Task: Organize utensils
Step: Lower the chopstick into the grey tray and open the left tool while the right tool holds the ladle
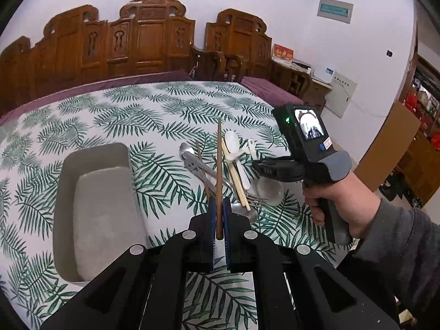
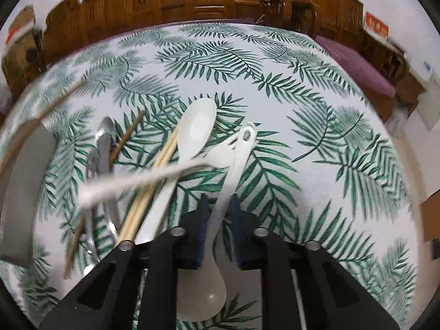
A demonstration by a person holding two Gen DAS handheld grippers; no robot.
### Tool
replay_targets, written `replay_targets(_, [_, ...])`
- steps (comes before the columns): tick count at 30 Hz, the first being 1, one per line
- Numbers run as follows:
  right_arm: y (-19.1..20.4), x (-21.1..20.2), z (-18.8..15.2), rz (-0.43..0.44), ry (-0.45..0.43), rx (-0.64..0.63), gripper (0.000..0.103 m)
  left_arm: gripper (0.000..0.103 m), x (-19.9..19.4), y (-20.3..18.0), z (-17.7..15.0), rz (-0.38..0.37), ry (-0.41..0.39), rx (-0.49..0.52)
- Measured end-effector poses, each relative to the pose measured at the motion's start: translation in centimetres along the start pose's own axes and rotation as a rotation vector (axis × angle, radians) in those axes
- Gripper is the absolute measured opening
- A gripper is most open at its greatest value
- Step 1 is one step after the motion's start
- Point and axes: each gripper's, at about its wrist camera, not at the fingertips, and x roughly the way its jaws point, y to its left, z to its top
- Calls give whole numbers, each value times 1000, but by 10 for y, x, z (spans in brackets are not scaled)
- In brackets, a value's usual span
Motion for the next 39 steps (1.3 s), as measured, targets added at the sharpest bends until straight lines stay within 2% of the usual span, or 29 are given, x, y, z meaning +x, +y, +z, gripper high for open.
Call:
replay_targets(5, [-7,-5,-3,2,16,5,10,4,-10,-4,3,19,-18,19])
replay_targets(12, [-2,-42,0,31,-47,-15,10,4,-29,3,11,55,-42,20])
replay_targets(23, [42,-98,10,135,-153,-90,10,4,-56,46,11,162,-49,-10])
replay_targets(31, [87,-116,10,212,-184,-150,11,4,-52,82,-4,222,0,-54])
replay_targets(39, [124,-120,7,252,-179,-209,11,4,-35,107,-23,240,73,-108])
